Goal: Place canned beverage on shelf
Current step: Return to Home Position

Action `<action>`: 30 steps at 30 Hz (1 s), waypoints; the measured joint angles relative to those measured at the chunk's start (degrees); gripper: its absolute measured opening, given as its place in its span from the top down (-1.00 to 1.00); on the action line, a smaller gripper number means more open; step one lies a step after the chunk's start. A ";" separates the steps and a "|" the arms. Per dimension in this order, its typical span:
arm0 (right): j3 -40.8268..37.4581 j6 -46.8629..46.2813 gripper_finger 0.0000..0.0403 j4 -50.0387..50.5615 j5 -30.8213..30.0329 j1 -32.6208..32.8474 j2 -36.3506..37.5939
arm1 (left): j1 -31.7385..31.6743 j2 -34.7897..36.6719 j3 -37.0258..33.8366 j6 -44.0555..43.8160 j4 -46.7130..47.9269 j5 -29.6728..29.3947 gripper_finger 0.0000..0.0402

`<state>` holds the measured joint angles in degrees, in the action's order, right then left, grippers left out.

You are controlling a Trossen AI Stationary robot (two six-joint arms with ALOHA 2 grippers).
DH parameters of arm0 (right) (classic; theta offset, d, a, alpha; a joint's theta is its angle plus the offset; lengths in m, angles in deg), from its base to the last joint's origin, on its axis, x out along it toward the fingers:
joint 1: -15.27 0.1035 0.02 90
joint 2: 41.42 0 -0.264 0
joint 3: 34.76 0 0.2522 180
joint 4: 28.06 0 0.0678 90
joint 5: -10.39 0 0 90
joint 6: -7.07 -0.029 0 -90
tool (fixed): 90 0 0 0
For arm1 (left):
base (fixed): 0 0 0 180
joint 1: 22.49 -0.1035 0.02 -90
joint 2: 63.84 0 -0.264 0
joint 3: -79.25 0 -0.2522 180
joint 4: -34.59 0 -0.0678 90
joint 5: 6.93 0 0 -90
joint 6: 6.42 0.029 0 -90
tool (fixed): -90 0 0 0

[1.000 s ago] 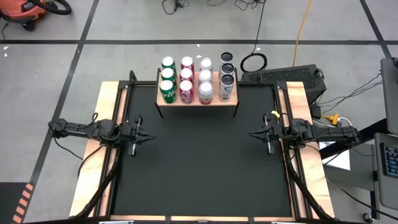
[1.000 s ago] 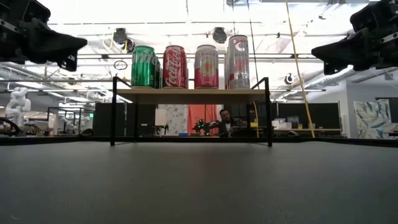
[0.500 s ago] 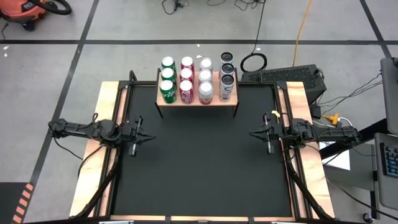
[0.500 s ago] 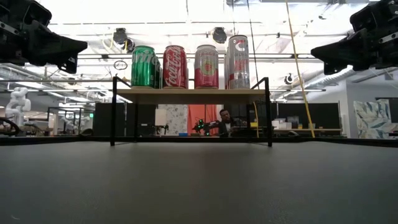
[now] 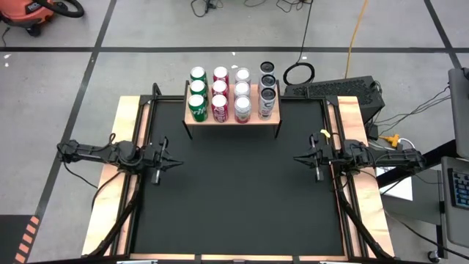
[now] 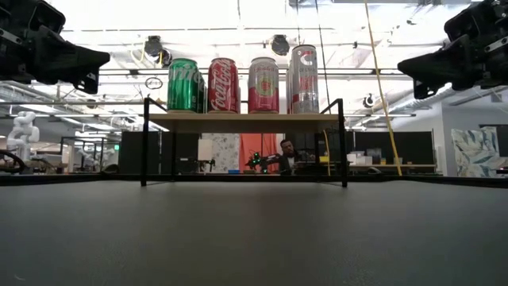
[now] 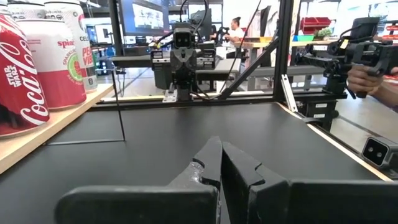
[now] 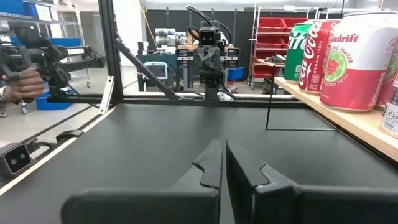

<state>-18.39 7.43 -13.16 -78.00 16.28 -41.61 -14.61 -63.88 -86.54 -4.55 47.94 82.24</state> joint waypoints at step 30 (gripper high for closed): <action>0.00 -1.20 1.00 -0.22 -0.04 0.00 0.00 | 0.00 0.00 -0.15 -4.44 -0.56 0.30 0.94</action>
<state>-18.39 6.23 -13.37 -78.05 16.29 -41.61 -14.61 -63.88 -86.70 -8.99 47.38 82.53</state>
